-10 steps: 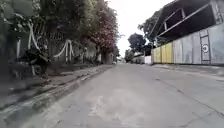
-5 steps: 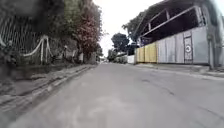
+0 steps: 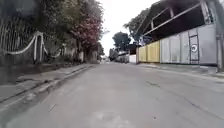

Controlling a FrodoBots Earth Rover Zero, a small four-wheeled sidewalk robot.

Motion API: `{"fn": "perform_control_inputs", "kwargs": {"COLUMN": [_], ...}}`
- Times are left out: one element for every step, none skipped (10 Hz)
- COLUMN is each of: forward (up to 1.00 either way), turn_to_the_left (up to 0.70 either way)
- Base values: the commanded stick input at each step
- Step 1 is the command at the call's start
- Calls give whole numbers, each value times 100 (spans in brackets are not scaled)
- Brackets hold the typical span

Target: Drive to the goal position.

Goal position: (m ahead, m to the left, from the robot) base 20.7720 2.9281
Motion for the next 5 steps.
{"fn": "perform_control_inputs", "kwargs": {"forward": [100,100,100,100,100], "turn_to_the_left": [3,3,1,0,0]}}
